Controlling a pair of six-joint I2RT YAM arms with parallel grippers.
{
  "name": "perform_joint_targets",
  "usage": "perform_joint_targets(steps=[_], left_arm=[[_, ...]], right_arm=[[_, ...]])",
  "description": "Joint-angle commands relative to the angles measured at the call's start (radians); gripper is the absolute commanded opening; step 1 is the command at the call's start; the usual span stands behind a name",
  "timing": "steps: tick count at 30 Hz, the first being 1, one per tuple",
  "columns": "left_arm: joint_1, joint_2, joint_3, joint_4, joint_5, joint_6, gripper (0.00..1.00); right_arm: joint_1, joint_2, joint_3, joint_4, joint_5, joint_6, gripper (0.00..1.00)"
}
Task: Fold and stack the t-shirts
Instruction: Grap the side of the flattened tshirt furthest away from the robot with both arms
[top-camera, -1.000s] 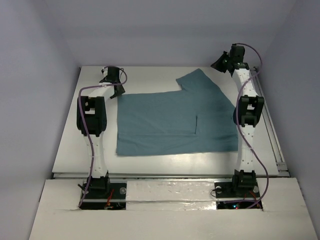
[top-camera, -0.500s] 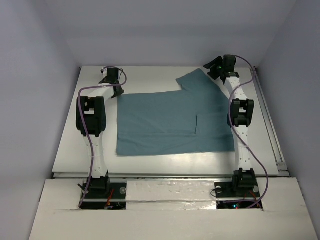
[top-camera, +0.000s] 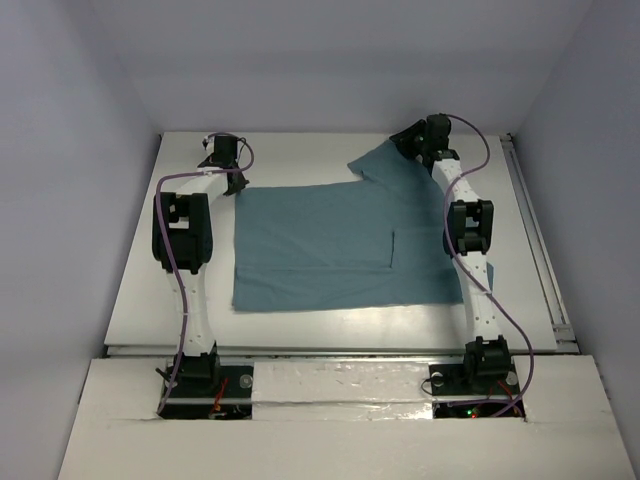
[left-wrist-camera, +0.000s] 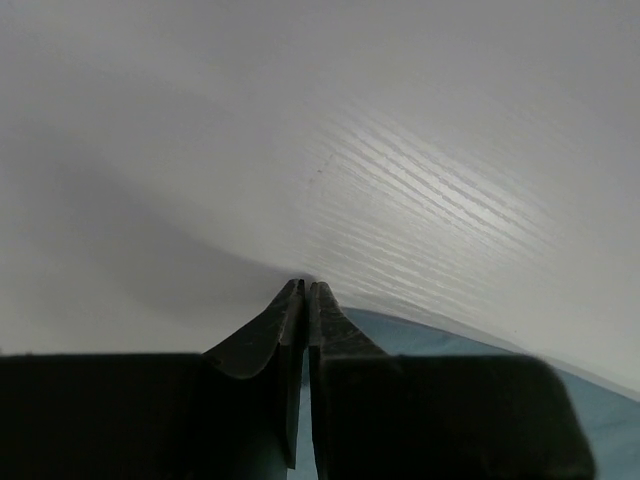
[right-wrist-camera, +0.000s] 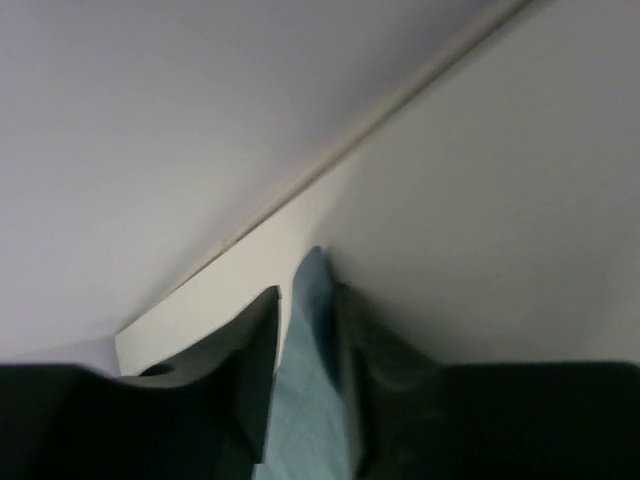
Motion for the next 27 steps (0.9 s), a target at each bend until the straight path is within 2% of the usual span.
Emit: perform_joint_targets(steps=[1, 4, 6, 7, 9, 15, 18, 21, 27], left_arm=[[0.003, -0.011, 0.021, -0.031, 0.019, -0.003, 0.0], [0.003, -0.014, 0.021, -0.026, 0.019, -0.006, 0.0], [0.003, -0.017, 0.024, -0.028, 0.017, -0.006, 0.0], [0.003, -0.017, 0.024, -0.028, 0.014, -0.007, 0.0], [0.003, -0.026, 0.023, -0.026, 0.013, -0.007, 0.0], [0.003, -0.074, 0.004, -0.017, 0.001, -0.009, 0.0], [0.003, -0.106, -0.016, -0.014, -0.01, -0.007, 0.0], [0.003, -0.146, -0.051, 0.0, -0.024, -0.003, 0.0], [0.003, -0.238, -0.108, 0.015, -0.065, 0.005, 0.0]], right_arm=[[0.006, 0.013, -0.038, -0.056, 0.022, -0.031, 0.32], [0.006, -0.004, -0.042, -0.035, 0.023, -0.031, 0.18], [0.006, -0.012, -0.042, -0.026, 0.023, -0.026, 0.12], [-0.004, -0.022, -0.043, -0.014, 0.02, -0.023, 0.06], [-0.005, -0.041, -0.06, 0.005, 0.013, -0.022, 0.0], [-0.034, -0.18, -0.147, 0.105, -0.027, -0.047, 0.0], [-0.043, -0.252, -0.195, 0.094, -0.047, -0.106, 0.0], [-0.052, -0.379, -0.31, 0.077, -0.064, -0.179, 0.0], [-0.052, -0.458, -0.416, 0.022, -0.089, -0.259, 0.0]])
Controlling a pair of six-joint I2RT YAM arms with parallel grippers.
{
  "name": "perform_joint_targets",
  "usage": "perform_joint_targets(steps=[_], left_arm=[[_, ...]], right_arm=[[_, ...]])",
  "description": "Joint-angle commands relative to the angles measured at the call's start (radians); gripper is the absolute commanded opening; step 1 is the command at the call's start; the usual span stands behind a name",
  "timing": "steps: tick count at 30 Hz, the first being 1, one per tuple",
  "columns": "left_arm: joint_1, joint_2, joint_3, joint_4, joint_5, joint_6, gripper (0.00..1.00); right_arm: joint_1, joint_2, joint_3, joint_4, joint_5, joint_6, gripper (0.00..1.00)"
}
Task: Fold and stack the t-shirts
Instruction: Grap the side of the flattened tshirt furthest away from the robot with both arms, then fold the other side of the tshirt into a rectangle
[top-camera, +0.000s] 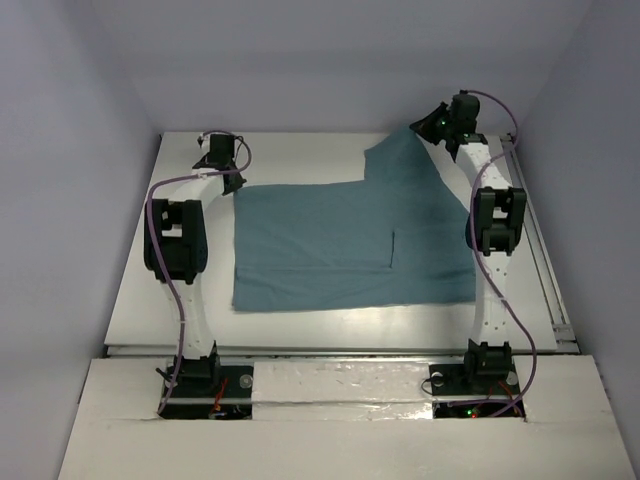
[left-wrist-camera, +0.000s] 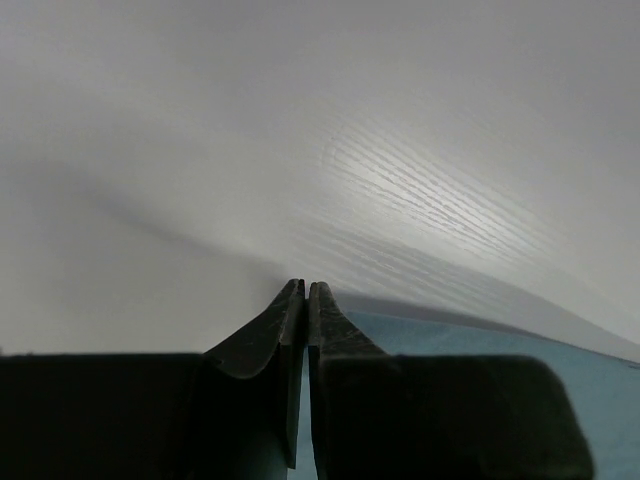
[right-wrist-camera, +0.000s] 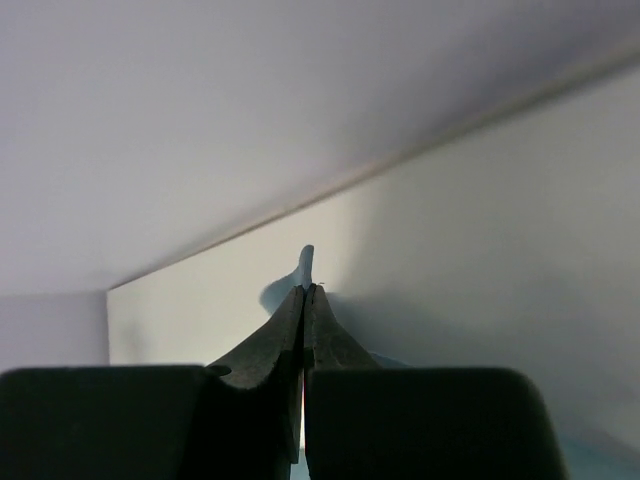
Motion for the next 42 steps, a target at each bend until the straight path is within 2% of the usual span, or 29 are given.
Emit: perform_joint_targets(steps=[1, 5, 8, 20, 29, 37, 42], left_arm=[[0.003, -0.13, -0.025, 0.023, -0.046, 0.01, 0.0], [0.003, -0.173, -0.041, 0.017, -0.05, 0.005, 0.0], [0.003, -0.182, -0.045, 0.009, -0.044, 0.001, 0.0], [0.003, -0.156, -0.038, -0.039, -0.092, 0.044, 0.0], [0.003, -0.192, -0.099, -0.031, -0.087, 0.039, 0.0], [0.003, -0.323, -0.268, 0.003, -0.087, 0.022, 0.0], [0.003, -0.408, -0.38, 0.027, -0.075, 0.017, 0.0]], right_arm=[[-0.001, -0.09, -0.032, 0.005, -0.037, -0.08, 0.0], [-0.001, -0.144, -0.081, -0.018, -0.025, -0.111, 0.0], [-0.001, -0.223, -0.18, -0.028, -0.013, -0.155, 0.0], [-0.047, -0.716, -0.879, 0.038, 0.065, -0.22, 0.0], [-0.147, -0.957, -1.154, 0.0, 0.102, -0.22, 0.0], [-0.176, -1.194, -1.319, -0.09, 0.145, -0.199, 0.0], [-0.185, -1.271, -1.417, -0.152, 0.177, -0.186, 0.0]])
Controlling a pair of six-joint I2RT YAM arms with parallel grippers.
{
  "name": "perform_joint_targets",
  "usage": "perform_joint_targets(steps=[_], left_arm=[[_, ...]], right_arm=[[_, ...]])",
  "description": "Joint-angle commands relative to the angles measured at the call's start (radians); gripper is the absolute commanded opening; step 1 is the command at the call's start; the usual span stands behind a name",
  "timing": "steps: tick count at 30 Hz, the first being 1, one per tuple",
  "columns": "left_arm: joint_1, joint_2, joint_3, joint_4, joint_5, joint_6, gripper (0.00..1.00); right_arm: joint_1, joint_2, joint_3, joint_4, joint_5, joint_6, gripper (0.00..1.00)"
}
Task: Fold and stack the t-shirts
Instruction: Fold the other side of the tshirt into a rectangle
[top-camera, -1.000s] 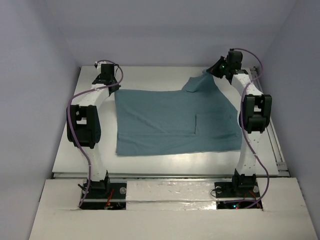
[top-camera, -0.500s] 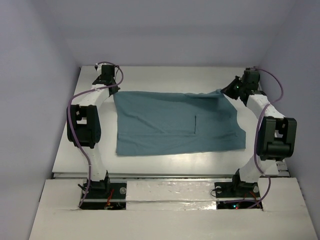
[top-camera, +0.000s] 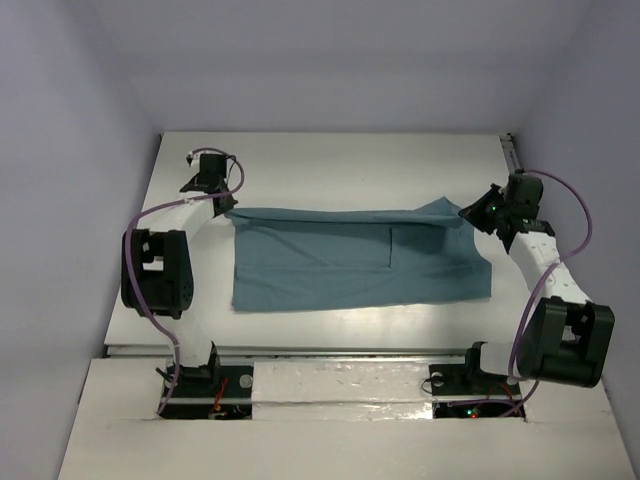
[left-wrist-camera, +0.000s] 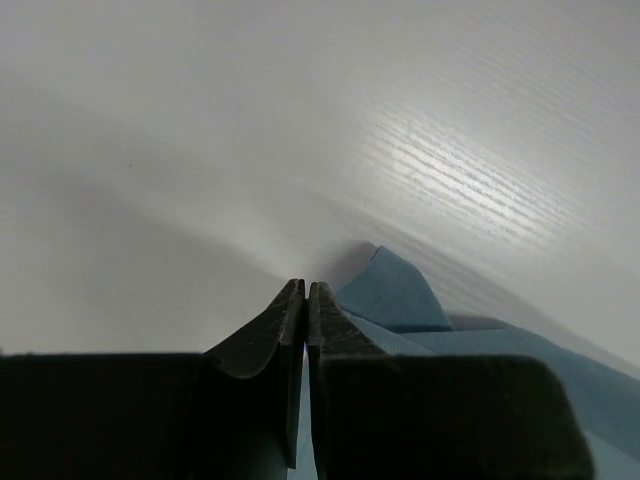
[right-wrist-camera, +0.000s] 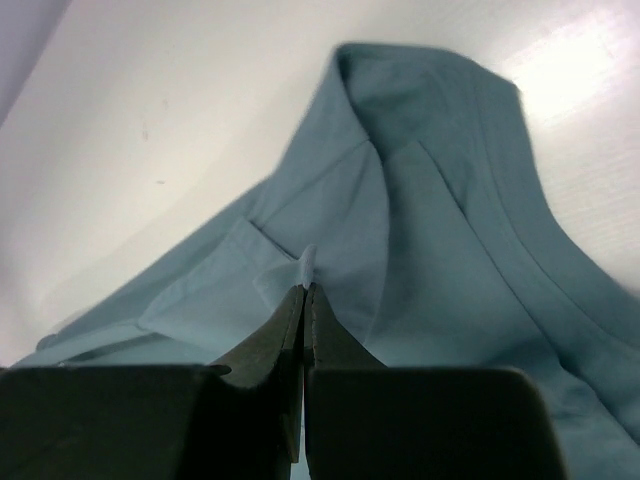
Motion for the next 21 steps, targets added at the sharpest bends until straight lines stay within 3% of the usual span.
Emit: perform_joint_targets(steps=[1, 12, 21], left_arm=[[0.003, -0.097, -0.054, 0.037, -0.013, -0.006, 0.0], [-0.006, -0.255, -0.156, 0.037, 0.046, -0.004, 0.0], [-0.034, -0.294, -0.26, 0.03, 0.057, -0.003, 0.0]], right_arm=[[-0.011, -0.056, -0.062, -0.056, 0.065, 0.013, 0.0], [-0.082, -0.159, -0.148, -0.117, 0.158, 0.006, 0.0], [-0.117, -0.191, -0.211, -0.141, 0.107, -0.002, 0.0]])
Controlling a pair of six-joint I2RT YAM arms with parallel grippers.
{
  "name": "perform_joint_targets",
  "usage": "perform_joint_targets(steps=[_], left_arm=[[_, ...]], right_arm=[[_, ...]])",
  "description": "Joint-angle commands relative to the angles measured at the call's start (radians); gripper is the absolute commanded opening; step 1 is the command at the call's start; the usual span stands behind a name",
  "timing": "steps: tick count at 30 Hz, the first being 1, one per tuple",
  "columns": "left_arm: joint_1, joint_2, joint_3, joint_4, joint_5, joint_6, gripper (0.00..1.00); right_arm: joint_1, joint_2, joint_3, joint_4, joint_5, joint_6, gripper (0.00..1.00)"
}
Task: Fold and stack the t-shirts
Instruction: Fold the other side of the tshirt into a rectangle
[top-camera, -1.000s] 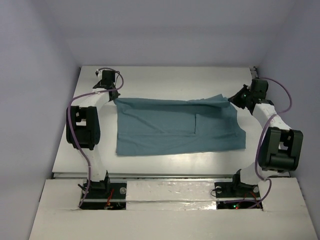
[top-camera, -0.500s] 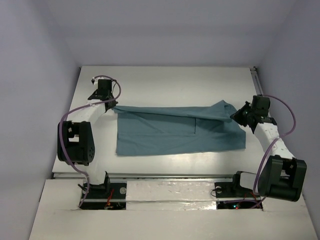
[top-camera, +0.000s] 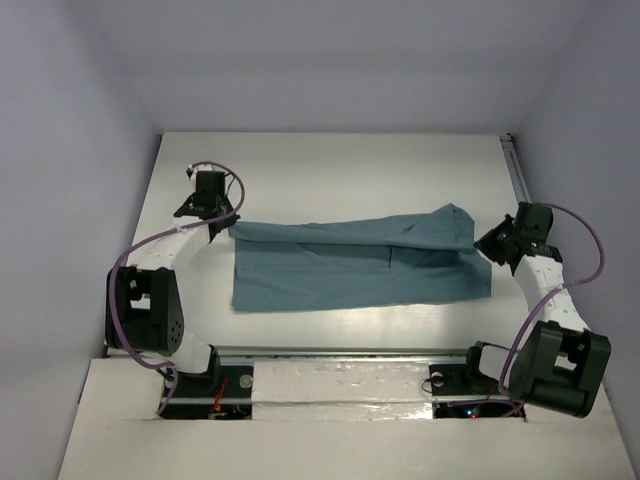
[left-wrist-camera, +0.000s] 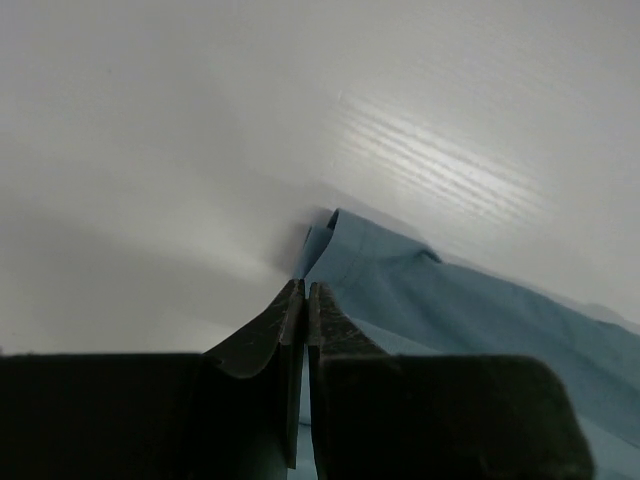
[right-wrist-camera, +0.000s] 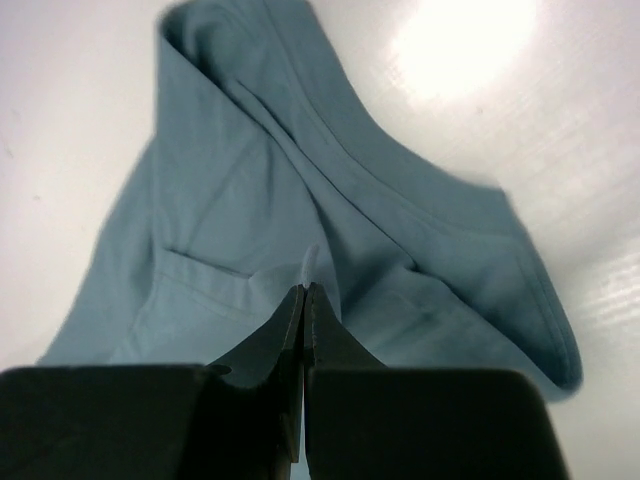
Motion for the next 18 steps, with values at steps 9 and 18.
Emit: perform_joint_targets(steps=[9, 18], left_arm=[[-0.011, -0.109, -0.113, -0.042, 0.039, -0.013, 0.13], [-0.011, -0.298, -0.071, -0.088, 0.001, 0.021, 0.61]], right_arm=[[-0.007, -0.125, -0.103, -0.169, 0.068, 0.019, 0.18], [0.013, -0.15, -0.014, -0.096, -0.138, -0.05, 0.04]])
